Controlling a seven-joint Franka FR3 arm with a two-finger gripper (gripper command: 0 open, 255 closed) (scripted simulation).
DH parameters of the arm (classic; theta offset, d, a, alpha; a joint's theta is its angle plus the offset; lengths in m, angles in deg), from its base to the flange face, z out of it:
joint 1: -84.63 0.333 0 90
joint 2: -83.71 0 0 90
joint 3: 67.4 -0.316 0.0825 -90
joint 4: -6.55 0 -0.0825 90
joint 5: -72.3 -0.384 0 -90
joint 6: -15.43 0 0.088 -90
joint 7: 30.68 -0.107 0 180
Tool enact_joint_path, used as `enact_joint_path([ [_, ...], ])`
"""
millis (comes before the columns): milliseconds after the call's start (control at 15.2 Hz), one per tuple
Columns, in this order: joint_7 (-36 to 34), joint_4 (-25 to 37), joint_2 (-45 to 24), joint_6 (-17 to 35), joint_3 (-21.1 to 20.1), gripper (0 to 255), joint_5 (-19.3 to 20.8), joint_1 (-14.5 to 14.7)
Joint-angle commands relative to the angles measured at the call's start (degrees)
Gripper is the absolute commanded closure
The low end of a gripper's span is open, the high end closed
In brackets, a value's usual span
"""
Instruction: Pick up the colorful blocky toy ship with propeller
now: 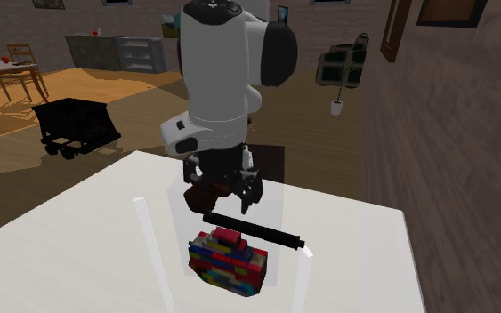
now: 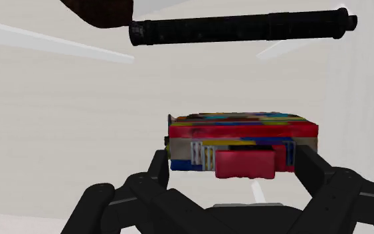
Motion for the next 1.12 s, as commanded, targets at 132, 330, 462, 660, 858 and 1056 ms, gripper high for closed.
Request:
enact_joint_path([
  [132, -0.7, 17.7, -12.1, -6.0, 0.6, 0, 0.7, 1.8],
  [330, -0.9, 14.3, -11.5, -3.3, 0.6, 0, 0.7, 1.5],
  [462, -1.0, 12.4, -11.3, -1.6, 0.6, 0, 0.6, 1.4],
  [660, -1.0, 11.0, -11.2, -0.3, 0.6, 0, 0.6, 1.3],
  [858, -1.0, 11.4, -11.5, -0.4, 0.6, 255, 0.7, 1.4],
  [1056, -1.1, 11.5, -11.6, -0.4, 0.6, 255, 0.7, 1.4],
])
